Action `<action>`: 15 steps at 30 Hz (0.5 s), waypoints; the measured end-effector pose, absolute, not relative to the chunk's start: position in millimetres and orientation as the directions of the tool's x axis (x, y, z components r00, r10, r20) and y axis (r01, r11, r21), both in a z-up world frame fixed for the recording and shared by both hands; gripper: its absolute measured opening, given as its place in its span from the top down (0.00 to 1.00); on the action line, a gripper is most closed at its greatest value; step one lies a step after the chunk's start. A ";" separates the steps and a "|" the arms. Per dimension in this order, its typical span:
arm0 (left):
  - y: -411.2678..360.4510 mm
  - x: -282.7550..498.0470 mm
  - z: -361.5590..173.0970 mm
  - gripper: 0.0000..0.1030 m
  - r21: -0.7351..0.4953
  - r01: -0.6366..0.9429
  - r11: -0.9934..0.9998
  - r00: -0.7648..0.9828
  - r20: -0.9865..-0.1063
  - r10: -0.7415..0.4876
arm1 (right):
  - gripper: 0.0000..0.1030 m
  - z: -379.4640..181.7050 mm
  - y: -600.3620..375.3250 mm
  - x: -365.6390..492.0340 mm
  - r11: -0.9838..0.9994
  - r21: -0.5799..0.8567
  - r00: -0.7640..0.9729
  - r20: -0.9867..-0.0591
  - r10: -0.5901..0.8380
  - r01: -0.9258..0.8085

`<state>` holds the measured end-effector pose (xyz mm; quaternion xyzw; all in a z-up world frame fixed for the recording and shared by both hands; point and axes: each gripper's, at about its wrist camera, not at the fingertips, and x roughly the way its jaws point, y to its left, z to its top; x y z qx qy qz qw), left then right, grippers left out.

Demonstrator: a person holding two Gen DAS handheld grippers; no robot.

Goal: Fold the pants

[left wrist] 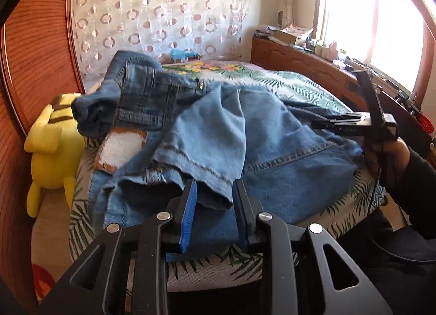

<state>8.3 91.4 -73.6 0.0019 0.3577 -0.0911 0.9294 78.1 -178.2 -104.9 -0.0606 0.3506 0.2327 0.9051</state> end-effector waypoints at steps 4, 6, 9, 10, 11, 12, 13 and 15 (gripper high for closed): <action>86.4 12.4 -82.0 0.72 -0.087 0.180 0.980 0.709 -0.679 -0.190 | 0.50 -104.9 -178.3 78.1 0.884 0.053 0.646 -0.663 0.379 -0.464; 81.5 14.8 -84.4 0.72 -0.082 0.193 0.978 0.705 -0.681 -0.196 | 0.50 -104.9 -178.3 78.1 0.884 0.054 0.646 -0.663 0.379 -0.464; 76.2 23.3 -88.6 0.76 -0.082 0.199 0.977 0.697 -0.689 -0.200 | 0.50 -104.9 -178.4 78.1 0.884 0.053 0.646 -0.663 0.379 -0.464; 76.0 26.4 -89.9 0.78 -0.081 0.193 0.978 0.694 -0.693 -0.194 | 0.50 -105.1 -178.7 78.3 0.884 0.053 0.646 -0.663 0.379 -0.464; 75.5 29.4 -90.9 0.79 -0.078 0.192 0.978 0.693 -0.695 -0.191 | 0.50 -104.9 -178.5 78.1 0.884 0.054 0.646 -0.662 0.380 -0.464; 75.5 32.1 -91.2 0.82 -0.075 0.196 0.978 0.692 -0.696 -0.192 | 0.50 -104.9 -178.4 78.0 0.884 0.054 0.646 -0.663 0.380 -0.464; 74.5 33.5 -91.4 0.87 -0.070 0.198 0.978 0.690 -0.698 -0.190 | 0.50 -104.9 -178.5 78.0 0.884 0.054 0.646 -0.662 0.380 -0.464; 73.0 34.5 -89.0 0.96 -0.060 0.198 0.978 0.695 -0.695 -0.183 | 0.50 -105.0 -178.6 78.2 0.884 0.054 0.646 -0.662 0.380 -0.465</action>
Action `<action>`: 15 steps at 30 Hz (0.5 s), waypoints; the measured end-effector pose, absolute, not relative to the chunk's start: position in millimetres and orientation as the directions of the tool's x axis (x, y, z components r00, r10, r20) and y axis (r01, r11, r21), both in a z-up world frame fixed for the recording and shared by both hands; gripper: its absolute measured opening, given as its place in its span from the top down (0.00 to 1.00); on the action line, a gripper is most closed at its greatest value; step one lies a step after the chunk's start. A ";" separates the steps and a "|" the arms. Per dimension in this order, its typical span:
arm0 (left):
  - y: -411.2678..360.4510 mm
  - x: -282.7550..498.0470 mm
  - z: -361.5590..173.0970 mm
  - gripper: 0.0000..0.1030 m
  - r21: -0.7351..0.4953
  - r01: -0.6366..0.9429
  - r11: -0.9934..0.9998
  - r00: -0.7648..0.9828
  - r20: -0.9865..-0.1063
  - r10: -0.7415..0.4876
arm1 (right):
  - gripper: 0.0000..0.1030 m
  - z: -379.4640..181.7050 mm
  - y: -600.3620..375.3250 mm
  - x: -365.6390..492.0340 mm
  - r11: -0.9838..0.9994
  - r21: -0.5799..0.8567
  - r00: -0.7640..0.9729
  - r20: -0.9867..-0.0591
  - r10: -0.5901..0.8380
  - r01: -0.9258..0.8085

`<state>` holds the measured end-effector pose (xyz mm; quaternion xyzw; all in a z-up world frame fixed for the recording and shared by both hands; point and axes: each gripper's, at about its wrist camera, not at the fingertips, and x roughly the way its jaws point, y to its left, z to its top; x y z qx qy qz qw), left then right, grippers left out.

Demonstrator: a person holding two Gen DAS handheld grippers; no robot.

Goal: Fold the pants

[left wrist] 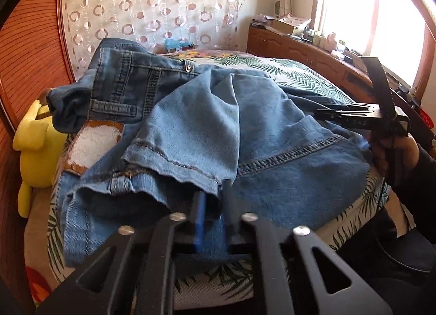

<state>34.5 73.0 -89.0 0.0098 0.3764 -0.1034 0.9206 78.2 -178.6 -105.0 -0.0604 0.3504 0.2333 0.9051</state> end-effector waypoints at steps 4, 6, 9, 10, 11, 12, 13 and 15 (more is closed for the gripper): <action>81.3 30.4 -58.5 0.97 -0.036 0.183 0.983 0.758 -0.631 -0.164 | 0.50 -105.2 -178.6 78.1 0.884 0.055 0.646 -0.662 0.380 -0.465; 92.1 32.9 -36.4 0.97 -0.018 0.161 0.987 0.795 -0.590 -0.140 | 0.50 -105.1 -178.4 78.0 0.884 0.053 0.646 -0.663 0.379 -0.465; 106.2 40.8 -10.3 0.97 0.023 0.125 0.992 0.830 -0.551 -0.092 | 0.50 -105.1 -178.6 77.9 0.884 0.055 0.646 -0.662 0.380 -0.465; 111.7 46.9 -2.3 0.97 0.033 0.115 0.993 0.837 -0.541 -0.079 | 0.50 -105.1 -178.5 77.9 0.884 0.054 0.646 -0.662 0.380 -0.465; 117.7 52.8 3.5 0.97 0.041 0.105 0.994 0.842 -0.535 -0.068 | 0.50 -105.2 -178.6 77.9 0.884 0.054 0.646 -0.662 0.380 -0.465; 124.5 61.9 9.9 0.97 0.051 0.093 0.994 0.847 -0.529 -0.052 | 0.50 -105.3 -178.7 78.0 0.884 0.054 0.646 -0.662 0.380 -0.465; 130.3 68.6 11.3 0.97 0.056 0.086 0.995 0.848 -0.529 -0.044 | 0.50 -105.2 -178.7 77.9 0.883 0.054 0.645 -0.662 0.381 -0.465; 141.9 81.6 13.3 0.97 0.061 0.073 0.995 0.845 -0.534 -0.029 | 0.50 -105.2 -178.7 77.9 0.883 0.055 0.645 -0.662 0.381 -0.465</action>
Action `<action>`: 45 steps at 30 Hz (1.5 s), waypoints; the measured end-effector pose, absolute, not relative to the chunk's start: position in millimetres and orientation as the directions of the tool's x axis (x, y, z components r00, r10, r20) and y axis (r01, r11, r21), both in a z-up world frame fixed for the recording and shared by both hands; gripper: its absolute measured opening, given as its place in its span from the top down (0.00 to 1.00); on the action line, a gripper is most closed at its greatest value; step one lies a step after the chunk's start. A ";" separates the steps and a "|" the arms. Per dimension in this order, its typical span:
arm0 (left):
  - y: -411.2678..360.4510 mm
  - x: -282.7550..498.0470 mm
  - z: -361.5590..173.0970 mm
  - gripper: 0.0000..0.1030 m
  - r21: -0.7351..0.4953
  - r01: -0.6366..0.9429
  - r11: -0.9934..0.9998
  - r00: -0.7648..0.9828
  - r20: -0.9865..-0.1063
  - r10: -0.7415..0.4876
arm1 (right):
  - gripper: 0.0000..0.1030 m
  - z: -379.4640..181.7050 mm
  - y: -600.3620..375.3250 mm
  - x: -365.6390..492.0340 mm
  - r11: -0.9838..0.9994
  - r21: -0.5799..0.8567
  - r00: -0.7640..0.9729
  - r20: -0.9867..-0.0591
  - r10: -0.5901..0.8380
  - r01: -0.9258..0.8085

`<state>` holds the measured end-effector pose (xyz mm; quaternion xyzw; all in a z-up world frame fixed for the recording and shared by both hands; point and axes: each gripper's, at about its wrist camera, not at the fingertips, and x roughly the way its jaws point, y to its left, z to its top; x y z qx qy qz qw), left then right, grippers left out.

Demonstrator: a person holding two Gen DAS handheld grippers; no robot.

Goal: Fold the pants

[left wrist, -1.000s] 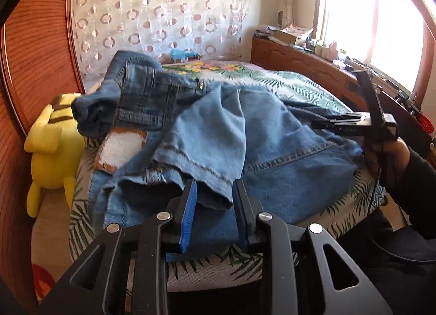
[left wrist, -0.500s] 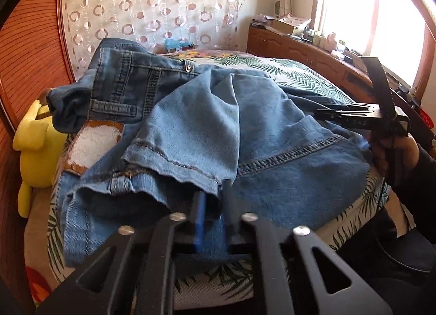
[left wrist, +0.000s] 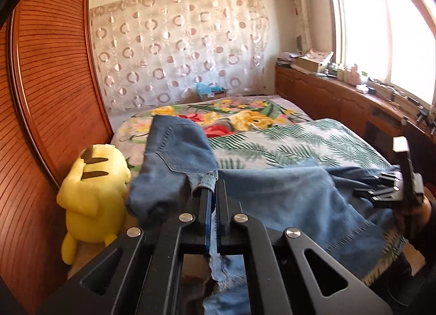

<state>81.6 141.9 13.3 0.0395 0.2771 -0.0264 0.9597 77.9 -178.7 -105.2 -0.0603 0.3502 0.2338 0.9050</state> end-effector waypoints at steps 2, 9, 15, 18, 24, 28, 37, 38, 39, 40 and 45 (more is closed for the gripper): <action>150.9 93.9 10.2 0.97 0.067 0.059 0.996 0.841 -0.541 -0.014 | 0.50 -105.3 -178.6 77.9 0.883 0.055 0.645 -0.662 0.381 -0.465; 168.0 114.4 -24.7 0.82 0.051 0.029 0.998 0.780 -0.626 0.009 | 0.50 -105.4 -178.4 77.9 0.883 0.055 0.646 -0.662 0.381 -0.465; 171.6 97.1 -36.6 0.78 0.031 0.032 0.999 0.767 -0.641 -0.004 | 0.50 -105.7 -178.5 78.6 0.883 0.051 0.646 -0.663 0.379 -0.466; 170.3 87.4 -40.6 0.49 0.027 0.031 0.999 0.769 -0.639 -0.006 | 0.50 -106.2 -178.6 78.9 0.883 0.050 0.646 -0.663 0.378 -0.466; 163.4 66.1 -48.6 0.26 0.011 0.034 0.999 0.782 -0.623 -0.020 | 0.50 -106.3 -179.0 78.6 0.884 0.050 0.646 -0.663 0.378 -0.465; 160.6 57.6 -56.0 0.26 -0.003 0.028 1.000 0.783 -0.622 -0.024 | 0.50 -106.3 -179.1 79.1 0.883 0.053 0.644 -0.664 0.380 -0.466; 154.4 54.1 -70.1 0.26 0.006 0.023 1.000 0.772 -0.635 -0.014 | 0.50 -67.2 -160.2 72.9 0.846 0.071 0.641 -0.620 0.452 -0.528; 154.5 54.6 -70.8 0.26 0.004 0.022 1.000 0.772 -0.636 -0.014 | 0.50 -61.6 -156.5 75.3 0.838 0.081 0.636 -0.613 0.468 -0.539; 154.3 54.3 -72.0 0.26 0.002 0.019 1.000 0.773 -0.635 -0.013 | 0.50 -56.7 -152.9 79.0 0.832 0.087 0.633 -0.608 0.480 -0.548; 154.2 54.4 -72.5 0.26 0.000 0.019 1.000 0.773 -0.634 -0.014 | 0.50 -52.3 -147.9 84.7 0.826 0.091 0.629 -0.604 0.489 -0.556; 154.5 53.5 -75.1 0.26 -0.006 0.017 1.000 0.772 -0.636 -0.016 | 0.50 -52.4 -126.1 125.8 0.814 0.121 0.591 -0.628 0.506 -0.569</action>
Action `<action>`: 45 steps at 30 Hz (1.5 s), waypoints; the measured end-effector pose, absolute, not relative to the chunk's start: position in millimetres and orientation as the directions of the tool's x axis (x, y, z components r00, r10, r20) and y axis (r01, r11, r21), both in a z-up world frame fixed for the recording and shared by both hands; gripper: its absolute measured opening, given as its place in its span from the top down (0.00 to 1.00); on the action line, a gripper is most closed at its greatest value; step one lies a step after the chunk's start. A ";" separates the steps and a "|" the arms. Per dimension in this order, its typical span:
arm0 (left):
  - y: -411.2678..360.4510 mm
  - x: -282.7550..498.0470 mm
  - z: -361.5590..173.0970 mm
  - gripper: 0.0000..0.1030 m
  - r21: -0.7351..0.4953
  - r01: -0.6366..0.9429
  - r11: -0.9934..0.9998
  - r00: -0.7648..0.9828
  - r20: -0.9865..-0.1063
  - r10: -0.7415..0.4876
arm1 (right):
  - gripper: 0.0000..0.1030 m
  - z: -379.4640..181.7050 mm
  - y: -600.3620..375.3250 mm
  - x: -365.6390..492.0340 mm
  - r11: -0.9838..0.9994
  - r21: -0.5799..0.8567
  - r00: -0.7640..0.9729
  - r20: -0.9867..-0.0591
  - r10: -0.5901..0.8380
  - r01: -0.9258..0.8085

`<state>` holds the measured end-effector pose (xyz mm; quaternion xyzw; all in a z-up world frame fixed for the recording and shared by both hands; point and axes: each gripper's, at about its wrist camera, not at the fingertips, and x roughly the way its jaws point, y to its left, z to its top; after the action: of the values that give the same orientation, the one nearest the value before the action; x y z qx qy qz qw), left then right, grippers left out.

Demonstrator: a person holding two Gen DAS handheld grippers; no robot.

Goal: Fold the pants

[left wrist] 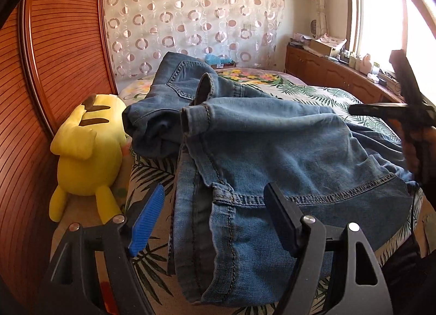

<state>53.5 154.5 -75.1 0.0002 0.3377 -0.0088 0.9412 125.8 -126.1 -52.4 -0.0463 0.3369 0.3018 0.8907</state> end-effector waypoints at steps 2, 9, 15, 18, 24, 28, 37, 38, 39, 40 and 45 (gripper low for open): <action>154.6 53.0 -76.1 0.26 -0.011 0.015 1.000 0.772 -0.635 -0.019 | 0.50 -60.9 -120.3 145.9 0.817 0.151 0.561 -0.657 0.504 -0.557; 153.1 51.9 -77.7 0.26 -0.012 0.021 1.000 0.772 -0.636 -0.024 | 0.78 -71.2 -114.1 183.2 0.802 0.288 0.469 -0.689 0.553 -0.523; 155.7 53.6 -78.5 0.26 -0.016 0.011 1.000 0.772 -0.635 -0.019 | 0.96 -51.6 -91.1 177.6 0.787 0.198 0.508 -0.667 0.545 -0.585; 155.8 54.6 -81.3 0.26 -0.005 0.008 1.000 0.769 -0.639 -0.009 | 0.97 -26.5 -95.1 160.3 0.804 0.129 0.624 -0.564 0.541 -0.581; 156.6 55.8 -84.4 0.26 -0.009 0.004 1.000 0.762 -0.647 -0.008 | 0.98 -28.4 -88.0 170.7 0.858 0.053 0.680 -0.585 0.441 -0.511; 157.0 56.5 -86.2 0.26 -0.005 0.004 1.000 0.757 -0.654 -0.006 | 0.98 -50.5 -90.5 178.3 0.847 0.077 0.628 -0.636 0.448 -0.526; 153.0 51.1 -85.3 0.26 -0.006 -0.001 1.000 0.759 -0.651 -0.003 | 0.86 -54.2 -130.9 158.7 0.859 -0.010 0.664 -0.639 0.388 -0.511; 151.9 49.8 -84.6 0.26 -0.006 0.001 1.000 0.761 -0.649 -0.005 | 0.85 -54.9 -138.8 150.9 0.859 -0.012 0.666 -0.636 0.389 -0.513; 150.9 47.9 -84.2 0.26 -0.010 0.004 1.000 0.763 -0.646 -0.010 | 0.85 -56.3 -148.8 142.4 0.858 -0.015 0.669 -0.633 0.389 -0.513; 150.6 46.8 -84.8 0.26 -0.012 0.007 1.000 0.763 -0.646 -0.013 | 0.84 -58.3 -160.0 132.0 0.859 -0.019 0.673 -0.630 0.387 -0.511; 153.4 52.0 -95.1 0.26 -0.008 -0.005 1.000 0.746 -0.666 -0.002 | 0.49 -77.1 -214.9 103.5 0.891 -0.086 0.714 -0.635 0.296 -0.446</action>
<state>52.0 153.4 -95.1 -0.0049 0.3566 0.0010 0.9342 103.5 -214.9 -77.1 -0.1172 0.3199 0.2020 0.9182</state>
